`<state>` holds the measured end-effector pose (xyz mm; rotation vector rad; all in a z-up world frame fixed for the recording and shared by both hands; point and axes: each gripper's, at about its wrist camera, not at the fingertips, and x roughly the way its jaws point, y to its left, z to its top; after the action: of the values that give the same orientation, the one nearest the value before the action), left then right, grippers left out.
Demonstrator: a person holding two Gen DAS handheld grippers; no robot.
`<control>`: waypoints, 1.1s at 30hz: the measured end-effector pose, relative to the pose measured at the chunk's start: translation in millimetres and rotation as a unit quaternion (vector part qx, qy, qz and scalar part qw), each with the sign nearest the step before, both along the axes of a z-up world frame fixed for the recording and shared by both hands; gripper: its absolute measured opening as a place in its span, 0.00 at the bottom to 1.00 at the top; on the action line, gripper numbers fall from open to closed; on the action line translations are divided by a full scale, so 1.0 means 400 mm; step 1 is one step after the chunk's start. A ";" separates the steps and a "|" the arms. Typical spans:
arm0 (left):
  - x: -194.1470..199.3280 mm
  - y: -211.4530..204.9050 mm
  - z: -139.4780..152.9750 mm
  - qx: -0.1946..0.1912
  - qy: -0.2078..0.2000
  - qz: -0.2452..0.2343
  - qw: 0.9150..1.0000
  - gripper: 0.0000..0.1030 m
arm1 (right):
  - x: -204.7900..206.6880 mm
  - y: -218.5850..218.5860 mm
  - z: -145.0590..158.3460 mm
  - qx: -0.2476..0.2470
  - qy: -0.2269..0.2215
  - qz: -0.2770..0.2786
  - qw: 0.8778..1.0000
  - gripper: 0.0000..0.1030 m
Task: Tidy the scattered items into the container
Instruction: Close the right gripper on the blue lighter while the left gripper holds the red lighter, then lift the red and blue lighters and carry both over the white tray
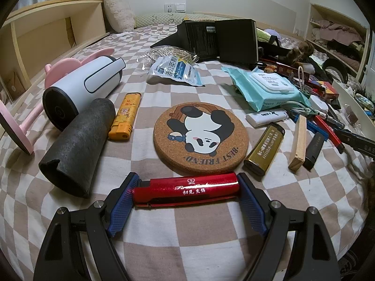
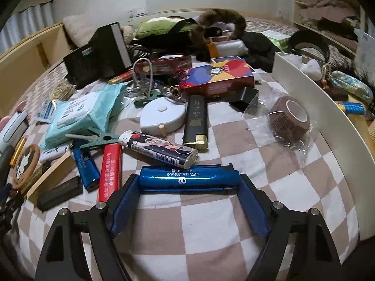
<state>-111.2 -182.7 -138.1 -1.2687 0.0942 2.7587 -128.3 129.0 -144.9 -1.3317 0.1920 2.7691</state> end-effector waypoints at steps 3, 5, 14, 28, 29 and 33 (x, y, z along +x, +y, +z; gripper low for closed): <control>0.000 0.002 0.003 0.001 -0.001 0.000 1.000 0.80 | 0.014 0.004 0.004 -0.004 -0.003 0.020 1.000 0.81; -0.001 0.003 0.005 0.001 -0.001 0.001 1.000 0.80 | 0.026 0.007 0.008 -0.009 -0.006 0.031 0.999 0.81; -0.005 0.013 0.014 -0.008 -0.007 0.001 1.000 0.80 | 0.058 0.033 0.025 -0.043 -0.024 0.059 0.997 0.81; -0.006 -0.004 0.087 -0.021 -0.005 0.031 0.999 0.80 | 0.072 0.071 0.083 -0.115 -0.011 0.072 0.991 0.81; -0.004 -0.001 0.096 -0.025 -0.002 0.031 0.999 0.80 | 0.072 0.071 0.088 -0.118 -0.009 0.073 0.990 0.81; 0.001 0.015 0.133 -0.036 0.011 0.026 0.999 0.80 | 0.073 0.077 0.111 -0.132 -0.002 0.078 0.988 0.81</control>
<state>-110.7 -176.8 -84.8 -1.2769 0.1663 2.8376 -99.2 159.8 -100.4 -1.4661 0.4923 2.9528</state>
